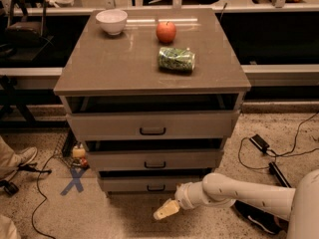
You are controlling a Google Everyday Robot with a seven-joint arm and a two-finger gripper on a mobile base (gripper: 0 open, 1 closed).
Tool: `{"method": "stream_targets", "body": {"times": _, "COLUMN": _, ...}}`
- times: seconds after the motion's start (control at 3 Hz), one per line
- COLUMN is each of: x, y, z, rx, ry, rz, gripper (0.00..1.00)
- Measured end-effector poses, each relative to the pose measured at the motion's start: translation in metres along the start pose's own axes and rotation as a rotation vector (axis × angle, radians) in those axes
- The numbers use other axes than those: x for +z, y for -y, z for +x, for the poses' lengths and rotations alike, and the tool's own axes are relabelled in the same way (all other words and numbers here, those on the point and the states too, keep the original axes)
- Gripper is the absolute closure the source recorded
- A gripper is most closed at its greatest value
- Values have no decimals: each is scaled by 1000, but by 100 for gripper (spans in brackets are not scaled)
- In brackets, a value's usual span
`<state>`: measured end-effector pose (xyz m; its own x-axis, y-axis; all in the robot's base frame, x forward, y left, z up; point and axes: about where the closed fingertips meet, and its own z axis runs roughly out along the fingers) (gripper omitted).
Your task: Open bottom drawer
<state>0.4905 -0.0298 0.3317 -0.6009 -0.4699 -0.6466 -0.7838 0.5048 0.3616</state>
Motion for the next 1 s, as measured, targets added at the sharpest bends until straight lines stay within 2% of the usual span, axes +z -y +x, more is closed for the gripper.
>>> {"method": "stream_targets", "body": {"times": 0.33, "x": 0, "y": 0, "z": 0, "rx": 0, "ry": 0, "rz": 0, "gripper": 0}}
{"method": "stream_targets", "body": {"times": 0.67, "x": 8, "y": 10, "z": 7, "rx": -81, "ry": -19, "rz": 23, "gripper": 0}}
{"method": "stream_targets", "body": {"times": 1.0, "x": 25, "y": 56, "z": 38, "rx": -224, "ry": -82, "rz": 44, "gripper": 0}}
